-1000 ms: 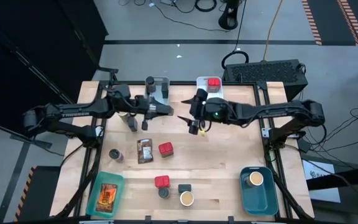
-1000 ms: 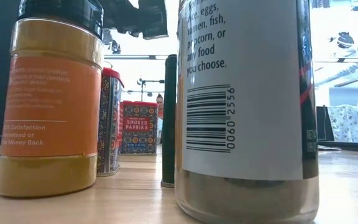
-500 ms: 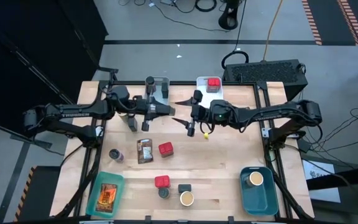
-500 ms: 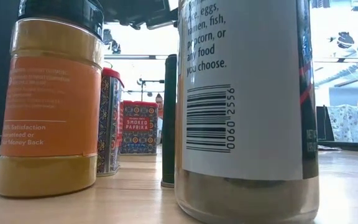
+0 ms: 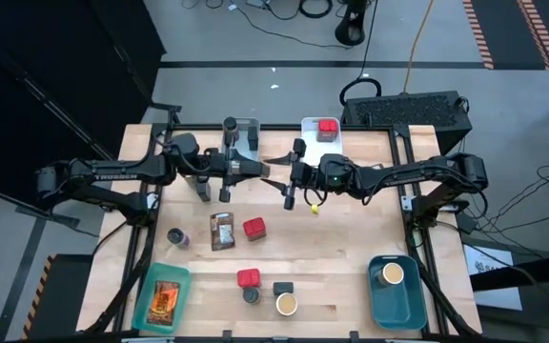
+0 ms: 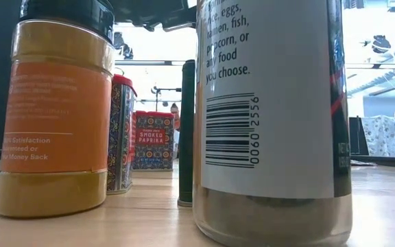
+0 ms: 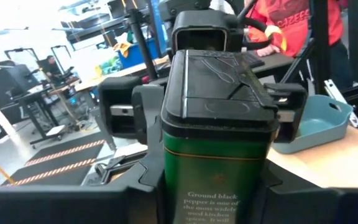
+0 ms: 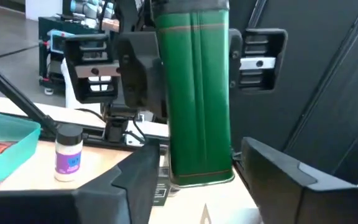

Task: Sort spices by type
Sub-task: Put the black spice can into the gray bin

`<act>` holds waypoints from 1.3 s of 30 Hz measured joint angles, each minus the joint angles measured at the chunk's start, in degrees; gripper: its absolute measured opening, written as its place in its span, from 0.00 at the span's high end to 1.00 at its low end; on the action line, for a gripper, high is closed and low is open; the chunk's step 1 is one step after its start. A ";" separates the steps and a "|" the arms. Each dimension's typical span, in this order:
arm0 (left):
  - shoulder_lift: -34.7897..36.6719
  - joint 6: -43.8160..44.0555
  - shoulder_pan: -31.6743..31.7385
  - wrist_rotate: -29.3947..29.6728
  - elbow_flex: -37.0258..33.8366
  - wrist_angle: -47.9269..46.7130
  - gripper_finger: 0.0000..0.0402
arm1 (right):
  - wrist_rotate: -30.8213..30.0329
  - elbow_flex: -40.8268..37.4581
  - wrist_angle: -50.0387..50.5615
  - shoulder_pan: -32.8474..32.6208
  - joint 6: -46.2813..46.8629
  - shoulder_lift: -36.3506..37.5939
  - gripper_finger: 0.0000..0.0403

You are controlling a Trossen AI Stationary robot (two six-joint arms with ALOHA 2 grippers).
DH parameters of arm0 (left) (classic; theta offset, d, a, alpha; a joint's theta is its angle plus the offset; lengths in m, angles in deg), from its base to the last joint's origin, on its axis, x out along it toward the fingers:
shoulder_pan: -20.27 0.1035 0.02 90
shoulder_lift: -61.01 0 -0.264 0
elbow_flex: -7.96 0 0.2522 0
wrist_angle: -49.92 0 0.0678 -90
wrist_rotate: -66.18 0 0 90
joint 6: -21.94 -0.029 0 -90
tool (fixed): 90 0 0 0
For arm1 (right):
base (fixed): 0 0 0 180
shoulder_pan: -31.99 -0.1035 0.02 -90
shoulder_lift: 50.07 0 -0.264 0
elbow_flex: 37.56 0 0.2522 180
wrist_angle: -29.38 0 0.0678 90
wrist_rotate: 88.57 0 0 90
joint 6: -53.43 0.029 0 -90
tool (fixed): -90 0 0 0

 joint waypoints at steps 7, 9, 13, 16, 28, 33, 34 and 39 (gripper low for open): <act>0.00 2.77 -0.30 0.90 0.00 -0.34 0.69 | 0.00 0.00 -0.64 0.00 -0.56 -0.43 0.71; 0.04 3.48 -0.34 1.83 0.00 -1.21 0.68 | 0.02 0.00 -0.35 0.00 -0.44 -0.43 0.76; 0.04 2.92 -0.25 2.33 0.09 -3.32 0.62 | -0.33 0.00 1.39 0.00 -1.41 -0.48 0.76; -0.02 2.72 -0.19 2.91 0.07 -4.11 0.52 | -0.73 0.00 3.06 0.00 -1.50 -0.48 0.76; 0.39 -1.99 0.30 4.36 0.07 -3.50 0.22 | -6.02 0.00 9.53 0.10 -3.22 -0.43 0.76; 2.17 -4.74 0.92 4.92 0.24 -8.69 0.23 | -6.51 0.02 14.02 1.14 -2.42 0.03 0.76; 2.70 -5.01 0.90 5.86 0.59 -11.78 0.23 | -6.54 0.02 14.79 1.47 -1.90 0.15 0.76; 3.14 -6.58 0.95 13.16 2.83 -19.93 0.23 | -6.66 0.02 17.60 2.57 -1.12 0.35 0.76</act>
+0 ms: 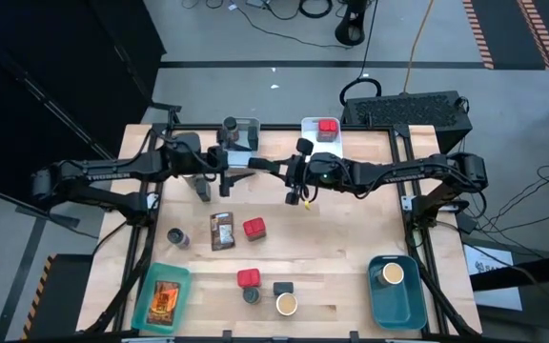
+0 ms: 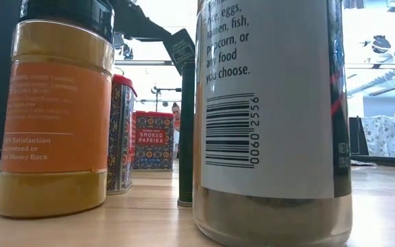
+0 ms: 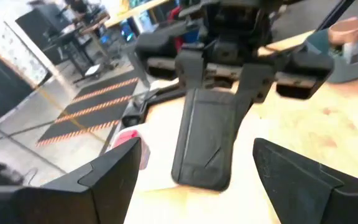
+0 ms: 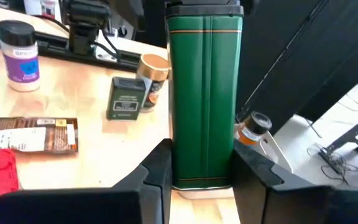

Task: Sort spices by type
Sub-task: Put the black spice can into the gray bin

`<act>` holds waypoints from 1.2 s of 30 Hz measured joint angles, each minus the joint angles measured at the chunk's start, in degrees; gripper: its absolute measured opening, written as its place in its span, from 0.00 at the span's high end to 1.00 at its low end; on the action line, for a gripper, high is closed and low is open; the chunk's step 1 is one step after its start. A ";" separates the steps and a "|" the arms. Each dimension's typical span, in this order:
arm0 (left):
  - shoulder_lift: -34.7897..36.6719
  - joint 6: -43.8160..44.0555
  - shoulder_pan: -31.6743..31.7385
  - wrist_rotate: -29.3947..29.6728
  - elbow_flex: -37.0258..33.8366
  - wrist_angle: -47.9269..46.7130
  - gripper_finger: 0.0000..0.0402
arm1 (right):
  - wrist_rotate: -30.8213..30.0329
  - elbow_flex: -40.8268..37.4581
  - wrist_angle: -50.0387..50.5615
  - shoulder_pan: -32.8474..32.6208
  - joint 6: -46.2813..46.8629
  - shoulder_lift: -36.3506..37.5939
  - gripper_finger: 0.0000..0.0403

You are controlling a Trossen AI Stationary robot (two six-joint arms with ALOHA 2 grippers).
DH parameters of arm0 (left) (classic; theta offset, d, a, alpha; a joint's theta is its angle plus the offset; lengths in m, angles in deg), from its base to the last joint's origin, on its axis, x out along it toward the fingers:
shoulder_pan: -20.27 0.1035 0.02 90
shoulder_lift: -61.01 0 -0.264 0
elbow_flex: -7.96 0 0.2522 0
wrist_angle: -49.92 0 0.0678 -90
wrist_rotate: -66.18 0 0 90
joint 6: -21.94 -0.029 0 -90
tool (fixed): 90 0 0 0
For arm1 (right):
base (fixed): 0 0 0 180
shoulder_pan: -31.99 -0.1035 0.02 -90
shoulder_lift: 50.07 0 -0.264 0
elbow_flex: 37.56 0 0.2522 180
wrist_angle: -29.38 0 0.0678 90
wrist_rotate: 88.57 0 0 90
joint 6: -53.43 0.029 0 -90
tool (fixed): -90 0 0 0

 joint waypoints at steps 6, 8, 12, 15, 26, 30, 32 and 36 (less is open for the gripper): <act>-0.95 -0.06 -0.23 0.15 0.87 -0.29 0.23 | 0.01 0.00 0.33 0.42 0.09 0.00 0.76; -0.96 -0.01 -0.22 0.41 0.87 -0.48 0.23 | 0.03 0.00 0.36 0.42 0.09 0.00 0.76; -2.04 0.39 -0.61 -0.35 0.93 0.61 0.23 | 0.06 0.00 0.60 0.41 0.09 0.00 0.76; -3.94 0.45 -0.87 -0.28 0.91 1.12 0.23 | 0.10 0.00 0.45 0.40 0.09 0.00 0.76; -5.63 -0.50 -0.83 -0.02 0.91 4.75 0.33 | 0.12 0.00 0.71 0.40 0.26 0.00 0.76; -5.63 0.10 -0.83 1.15 0.91 4.29 0.47 | 0.10 0.00 0.71 0.40 0.23 0.00 0.76; -5.63 0.12 -0.83 1.47 0.91 4.05 0.54 | -0.02 0.00 0.71 0.40 0.22 0.00 0.76; -5.63 -0.45 -0.88 1.24 0.89 3.76 0.64 | 0.74 0.00 1.06 0.40 0.31 0.02 0.76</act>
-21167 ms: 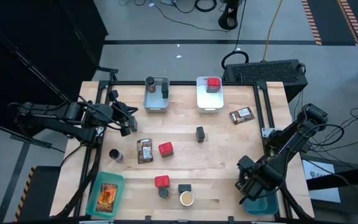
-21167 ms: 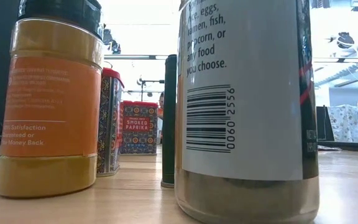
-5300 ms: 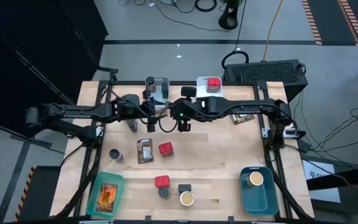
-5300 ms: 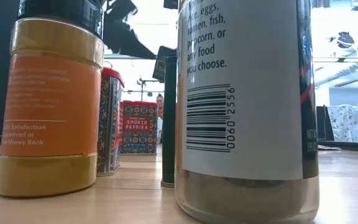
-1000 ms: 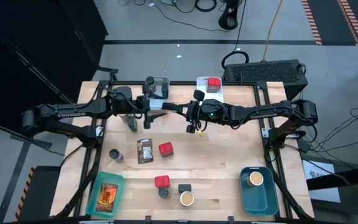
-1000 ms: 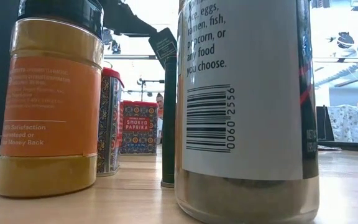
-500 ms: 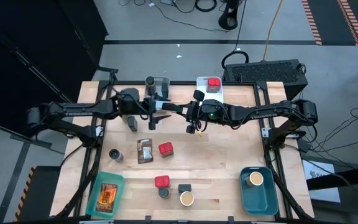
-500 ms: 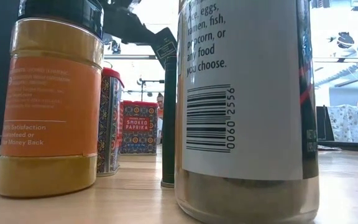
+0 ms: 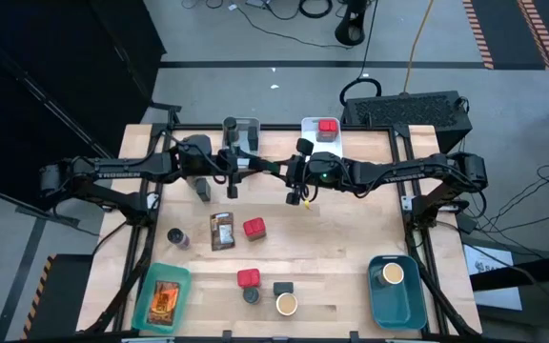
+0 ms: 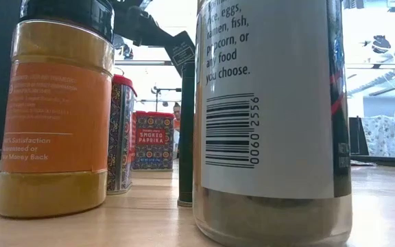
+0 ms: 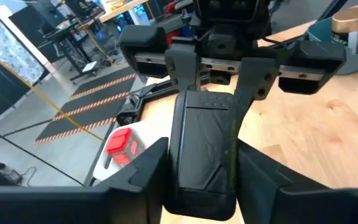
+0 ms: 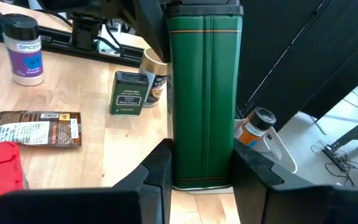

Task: Sort spices by type
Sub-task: Put the black spice can into the gray bin

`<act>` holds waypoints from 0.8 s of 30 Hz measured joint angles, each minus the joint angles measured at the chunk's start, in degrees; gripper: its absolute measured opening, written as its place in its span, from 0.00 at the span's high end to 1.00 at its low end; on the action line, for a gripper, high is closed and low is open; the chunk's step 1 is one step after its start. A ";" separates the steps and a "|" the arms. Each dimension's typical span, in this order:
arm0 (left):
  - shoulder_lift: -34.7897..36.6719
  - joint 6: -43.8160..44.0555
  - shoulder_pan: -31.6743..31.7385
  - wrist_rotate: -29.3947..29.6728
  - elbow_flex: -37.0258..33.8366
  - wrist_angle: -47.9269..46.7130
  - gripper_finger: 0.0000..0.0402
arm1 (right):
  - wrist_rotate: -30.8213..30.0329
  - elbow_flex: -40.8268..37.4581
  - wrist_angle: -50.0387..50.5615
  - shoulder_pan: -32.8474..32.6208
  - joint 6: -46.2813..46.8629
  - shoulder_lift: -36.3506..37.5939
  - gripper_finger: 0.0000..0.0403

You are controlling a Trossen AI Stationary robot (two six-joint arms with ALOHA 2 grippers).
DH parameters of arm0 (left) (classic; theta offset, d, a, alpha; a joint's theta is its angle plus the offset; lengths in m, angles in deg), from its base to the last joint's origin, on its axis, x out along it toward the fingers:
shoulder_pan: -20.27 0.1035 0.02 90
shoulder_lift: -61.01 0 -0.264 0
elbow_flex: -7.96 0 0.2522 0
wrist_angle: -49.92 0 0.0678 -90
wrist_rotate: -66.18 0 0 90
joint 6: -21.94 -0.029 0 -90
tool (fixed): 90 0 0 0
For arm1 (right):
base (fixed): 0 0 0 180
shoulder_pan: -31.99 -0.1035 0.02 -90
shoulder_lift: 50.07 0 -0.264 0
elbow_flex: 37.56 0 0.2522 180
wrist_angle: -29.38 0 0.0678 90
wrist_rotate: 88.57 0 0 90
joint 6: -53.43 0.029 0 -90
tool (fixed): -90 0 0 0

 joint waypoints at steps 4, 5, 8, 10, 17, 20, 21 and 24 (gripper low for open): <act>0.00 1.19 -0.08 2.12 -0.02 0.29 0.65 | -0.21 0.00 -0.15 0.06 2.34 0.00 0.69; 0.00 2.31 -0.08 3.28 -0.01 0.49 0.65 | -0.84 0.01 -0.48 0.10 3.00 0.00 0.64; 0.00 4.53 -0.03 9.43 -0.01 0.54 0.66 | -2.31 0.21 -1.25 0.32 4.51 0.09 0.48; 0.00 5.73 0.19 14.95 -0.02 0.46 0.66 | -4.10 0.82 -0.12 0.34 5.31 0.10 0.39; 0.09 17.96 1.94 41.99 -0.02 -3.12 0.66 | -15.42 2.91 5.11 0.46 7.58 0.09 0.23; 0.07 32.17 5.40 42.16 -0.02 -8.33 0.66 | -16.67 3.47 7.20 0.48 7.65 0.07 0.23; 0.07 37.30 6.89 40.24 -0.02 -10.52 0.66 | -16.90 3.74 7.65 0.50 7.98 0.07 0.24; -0.02 47.77 11.55 33.88 -0.04 -15.99 0.66 | -17.13 4.14 8.74 0.73 8.56 0.07 0.25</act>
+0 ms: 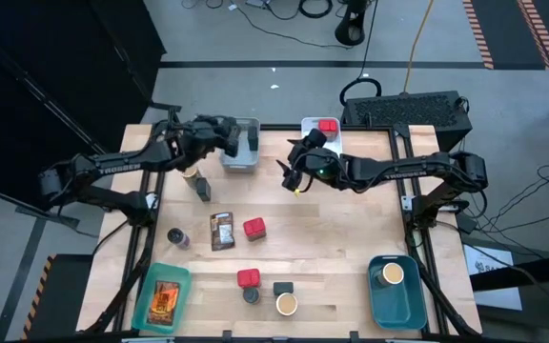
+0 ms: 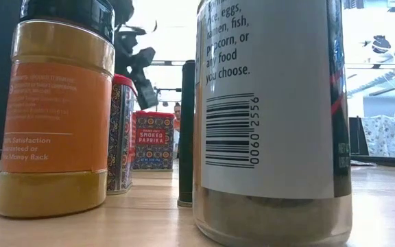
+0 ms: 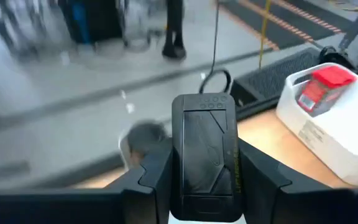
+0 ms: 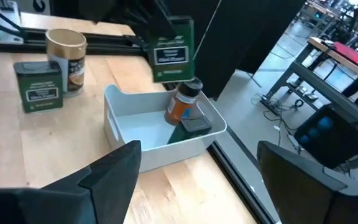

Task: Sort spices by type
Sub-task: Put the black spice can into the gray bin

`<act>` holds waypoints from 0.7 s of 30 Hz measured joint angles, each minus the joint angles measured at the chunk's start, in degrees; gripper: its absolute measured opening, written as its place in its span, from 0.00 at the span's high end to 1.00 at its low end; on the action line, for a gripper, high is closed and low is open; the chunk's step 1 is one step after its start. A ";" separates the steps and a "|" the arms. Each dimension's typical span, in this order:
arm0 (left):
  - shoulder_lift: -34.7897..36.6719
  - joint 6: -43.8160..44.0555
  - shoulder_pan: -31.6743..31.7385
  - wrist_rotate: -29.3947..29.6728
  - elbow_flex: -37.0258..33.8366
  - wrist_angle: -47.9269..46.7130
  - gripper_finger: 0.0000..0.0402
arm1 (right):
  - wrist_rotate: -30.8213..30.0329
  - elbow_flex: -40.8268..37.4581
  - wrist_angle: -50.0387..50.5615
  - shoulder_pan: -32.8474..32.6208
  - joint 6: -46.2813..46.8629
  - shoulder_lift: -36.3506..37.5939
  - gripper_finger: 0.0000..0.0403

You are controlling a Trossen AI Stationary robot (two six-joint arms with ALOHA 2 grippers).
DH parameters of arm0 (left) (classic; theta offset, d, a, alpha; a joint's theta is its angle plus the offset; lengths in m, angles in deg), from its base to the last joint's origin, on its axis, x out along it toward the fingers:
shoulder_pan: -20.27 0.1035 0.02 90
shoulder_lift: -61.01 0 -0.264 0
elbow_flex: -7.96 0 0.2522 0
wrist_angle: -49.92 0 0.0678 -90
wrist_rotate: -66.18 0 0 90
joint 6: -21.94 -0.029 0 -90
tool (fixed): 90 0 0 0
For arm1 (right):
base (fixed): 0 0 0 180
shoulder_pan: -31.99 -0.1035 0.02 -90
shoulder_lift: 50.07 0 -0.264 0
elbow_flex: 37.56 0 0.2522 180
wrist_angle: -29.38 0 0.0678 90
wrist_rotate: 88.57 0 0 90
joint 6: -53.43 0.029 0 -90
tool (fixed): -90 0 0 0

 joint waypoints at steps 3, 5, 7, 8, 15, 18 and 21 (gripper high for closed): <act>0.00 4.16 2.77 -5.46 1.28 -4.92 0.66 | -0.01 0.27 0.39 0.08 -0.02 -0.02 0.25; 0.00 4.35 3.25 -5.90 3.25 -8.58 0.66 | 0.05 0.27 0.37 0.36 -0.13 0.00 0.25; -0.09 4.87 2.98 -5.87 5.46 -10.79 0.67 | 0.12 0.27 0.48 0.68 -0.15 -0.04 0.26; -0.18 5.69 2.73 -5.87 6.56 -12.07 0.67 | 0.09 0.27 0.48 0.89 -0.15 -0.04 0.26; -4.68 8.79 2.88 -5.78 11.26 -20.85 0.67 | 0.11 0.27 0.85 1.88 0.02 -0.04 0.26; -7.46 10.06 2.81 -6.64 11.28 -20.51 0.67 | 0.12 0.27 0.83 1.90 0.02 -0.04 0.26; -9.38 10.60 3.12 -6.93 11.28 -20.46 0.67 | 0.15 0.27 0.83 1.90 0.02 -0.04 0.26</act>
